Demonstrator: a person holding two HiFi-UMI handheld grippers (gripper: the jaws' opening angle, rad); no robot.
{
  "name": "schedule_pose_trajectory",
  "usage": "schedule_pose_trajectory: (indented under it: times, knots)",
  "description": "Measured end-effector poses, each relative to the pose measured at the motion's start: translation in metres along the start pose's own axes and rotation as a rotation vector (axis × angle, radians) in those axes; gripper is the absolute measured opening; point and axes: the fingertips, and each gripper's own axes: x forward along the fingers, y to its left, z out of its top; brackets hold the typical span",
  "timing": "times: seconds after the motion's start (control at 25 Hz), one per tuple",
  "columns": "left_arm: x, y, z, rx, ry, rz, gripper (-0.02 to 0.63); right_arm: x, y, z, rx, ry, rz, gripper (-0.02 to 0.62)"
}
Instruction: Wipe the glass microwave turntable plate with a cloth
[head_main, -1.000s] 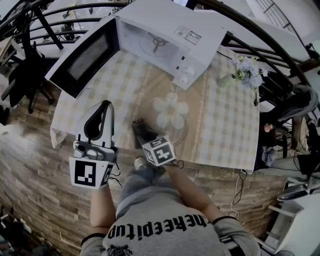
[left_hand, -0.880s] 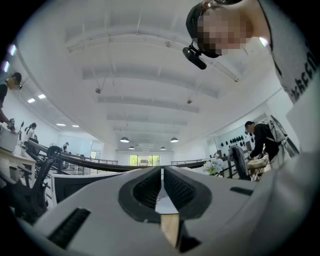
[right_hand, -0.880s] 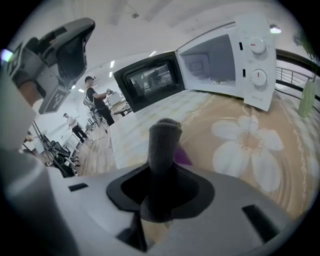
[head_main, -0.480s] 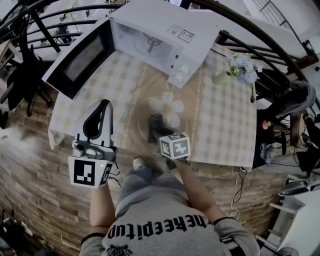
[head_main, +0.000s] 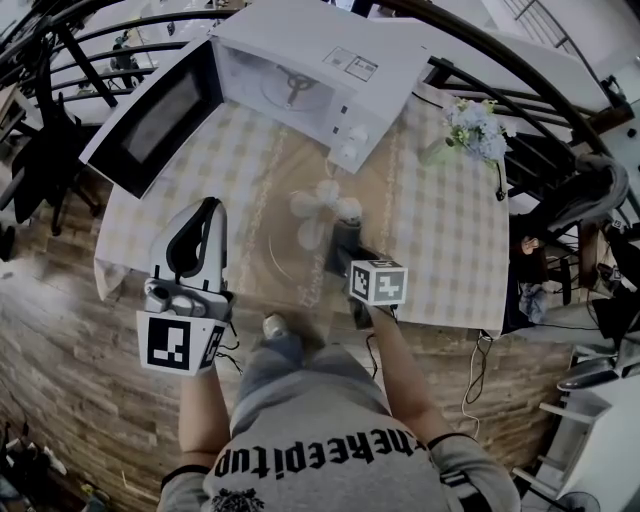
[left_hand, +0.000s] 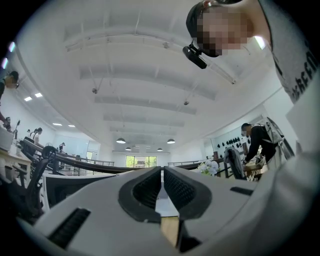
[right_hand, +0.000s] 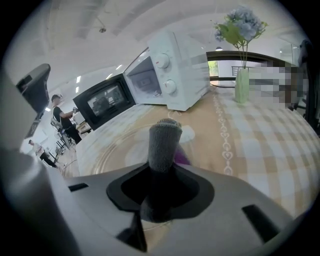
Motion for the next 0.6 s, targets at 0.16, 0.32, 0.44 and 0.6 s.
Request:
schedule_pose_trajectory:
  times: [0.16, 0.32, 0.44, 0.6]
  knots:
    - [-0.003, -0.004, 0.001, 0.002, -0.003, 0.0, 0.018, -0.005, -0.022, 0.0, 0.034, -0.011, -0.028, 0.115]
    - [-0.005, -0.005, 0.003, 0.003, -0.005, 0.006, 0.018, -0.005, -0.026, -0.001, 0.035, 0.009, -0.048, 0.115]
    - [-0.007, -0.007, 0.004, 0.004, -0.006, 0.006, 0.018, -0.009, -0.008, 0.001, 0.0, 0.025, -0.04, 0.114]
    - [-0.008, -0.009, 0.003, 0.003, -0.004, 0.005, 0.018, -0.009, 0.063, -0.004, -0.046, 0.018, 0.119, 0.114]
